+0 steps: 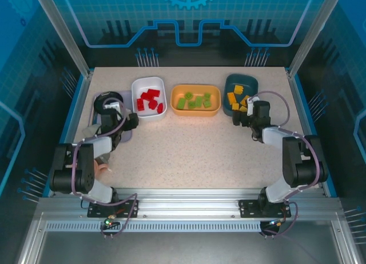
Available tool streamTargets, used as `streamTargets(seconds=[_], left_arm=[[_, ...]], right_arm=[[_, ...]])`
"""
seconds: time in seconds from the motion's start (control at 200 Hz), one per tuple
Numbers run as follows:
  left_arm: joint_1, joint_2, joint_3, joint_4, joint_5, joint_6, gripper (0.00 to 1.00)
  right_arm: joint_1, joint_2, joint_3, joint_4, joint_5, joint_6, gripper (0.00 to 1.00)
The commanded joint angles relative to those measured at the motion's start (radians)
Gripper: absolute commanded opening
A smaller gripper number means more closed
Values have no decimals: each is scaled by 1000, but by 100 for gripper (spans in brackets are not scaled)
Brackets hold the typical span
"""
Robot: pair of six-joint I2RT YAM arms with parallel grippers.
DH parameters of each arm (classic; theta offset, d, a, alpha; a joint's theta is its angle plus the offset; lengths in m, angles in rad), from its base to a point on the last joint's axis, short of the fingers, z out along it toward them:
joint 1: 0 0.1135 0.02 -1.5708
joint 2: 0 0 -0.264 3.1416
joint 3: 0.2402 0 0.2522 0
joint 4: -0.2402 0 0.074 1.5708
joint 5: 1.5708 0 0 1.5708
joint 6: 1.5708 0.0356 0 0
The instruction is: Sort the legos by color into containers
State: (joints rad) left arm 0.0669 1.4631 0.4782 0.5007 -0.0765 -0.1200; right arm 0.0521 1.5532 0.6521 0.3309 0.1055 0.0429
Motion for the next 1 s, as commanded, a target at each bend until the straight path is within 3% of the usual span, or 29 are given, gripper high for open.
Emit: streamTargets(seconds=[0.0,0.13,0.215,0.3,0.355,0.465,0.995], left_arm=[[-12,-51,-84,230,-15,26,99],[-37,-29,-132,330,-63,37,99],[-55,51,-173,495,-96,55,99],[-59,42,-124,388,-94,55,99],[-65,43,-87,315,-95,60,99],[-67,48,-90,331,-99,63,99],[-84,52,-68,293,-72,95,99]], right_arm=[[-13,-47,-69,161,-61,-32,100],[-4,-61,-108,219,-50,-39,100],[0,-69,-139,268,-46,-40,100],[-2,-69,-191,348,-50,-41,100],[1,-42,-247,490,-47,-48,100],[2,-53,-227,424,-30,-38,100],[11,-47,-221,426,-31,-48,100]])
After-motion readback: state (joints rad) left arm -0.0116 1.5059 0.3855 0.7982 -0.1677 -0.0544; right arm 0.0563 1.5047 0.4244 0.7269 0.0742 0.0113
